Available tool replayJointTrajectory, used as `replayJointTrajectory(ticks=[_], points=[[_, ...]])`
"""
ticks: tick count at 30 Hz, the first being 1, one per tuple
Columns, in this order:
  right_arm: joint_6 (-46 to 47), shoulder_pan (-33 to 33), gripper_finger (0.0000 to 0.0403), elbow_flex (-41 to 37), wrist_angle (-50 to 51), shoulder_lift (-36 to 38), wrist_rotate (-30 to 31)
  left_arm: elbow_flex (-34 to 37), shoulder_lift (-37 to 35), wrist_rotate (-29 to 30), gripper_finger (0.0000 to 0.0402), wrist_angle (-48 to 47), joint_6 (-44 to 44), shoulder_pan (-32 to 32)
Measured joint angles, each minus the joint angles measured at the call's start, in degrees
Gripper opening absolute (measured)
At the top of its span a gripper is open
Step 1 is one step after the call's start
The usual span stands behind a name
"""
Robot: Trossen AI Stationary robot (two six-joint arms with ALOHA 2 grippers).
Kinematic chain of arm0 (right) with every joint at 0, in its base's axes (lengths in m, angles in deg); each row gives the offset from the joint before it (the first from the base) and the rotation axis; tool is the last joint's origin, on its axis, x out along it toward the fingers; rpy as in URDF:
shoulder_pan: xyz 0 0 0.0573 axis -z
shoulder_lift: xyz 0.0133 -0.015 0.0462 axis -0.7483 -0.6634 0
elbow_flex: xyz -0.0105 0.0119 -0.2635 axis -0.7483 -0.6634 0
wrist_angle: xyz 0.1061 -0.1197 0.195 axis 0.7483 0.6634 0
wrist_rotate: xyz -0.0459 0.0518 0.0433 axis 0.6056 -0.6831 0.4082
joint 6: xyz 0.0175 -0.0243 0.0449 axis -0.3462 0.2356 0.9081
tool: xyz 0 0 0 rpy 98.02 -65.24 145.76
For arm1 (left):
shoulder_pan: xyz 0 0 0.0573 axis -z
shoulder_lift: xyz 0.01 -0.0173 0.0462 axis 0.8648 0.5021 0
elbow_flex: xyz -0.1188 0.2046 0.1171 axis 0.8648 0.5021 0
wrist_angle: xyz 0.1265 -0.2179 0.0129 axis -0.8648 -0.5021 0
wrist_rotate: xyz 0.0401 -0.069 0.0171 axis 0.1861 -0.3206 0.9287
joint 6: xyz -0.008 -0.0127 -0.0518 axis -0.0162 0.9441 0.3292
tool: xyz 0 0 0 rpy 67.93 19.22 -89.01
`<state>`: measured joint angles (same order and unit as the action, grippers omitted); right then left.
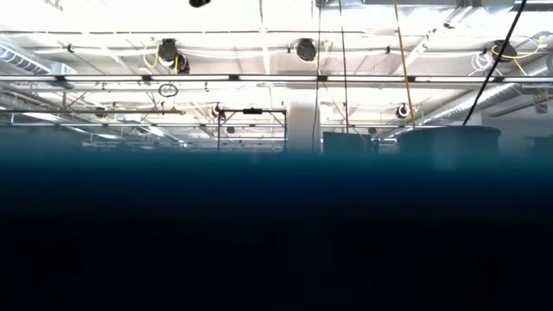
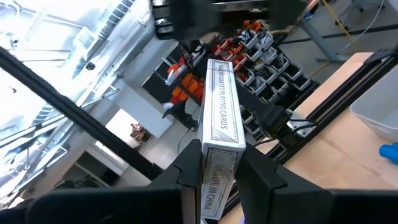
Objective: Pick & Place Toys
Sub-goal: Put the brown deck of cards into the left gray bin
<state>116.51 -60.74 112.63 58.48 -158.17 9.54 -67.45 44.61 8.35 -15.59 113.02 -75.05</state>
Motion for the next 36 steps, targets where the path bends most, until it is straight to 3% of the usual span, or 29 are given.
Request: replayJointTrajectory(ticks=[11,36], points=[[-0.3,-3.7,0.0050,0.0,5.4,0.0,5.6,15.2,0.0,-10.8,0.0365,28.7,13.2,1.3],[-1.4,1.2,0.0050,0.0,0.5,0.0,2.3,15.9,0.1,-10.6,0.0359,28.0,11.5,6.7]])
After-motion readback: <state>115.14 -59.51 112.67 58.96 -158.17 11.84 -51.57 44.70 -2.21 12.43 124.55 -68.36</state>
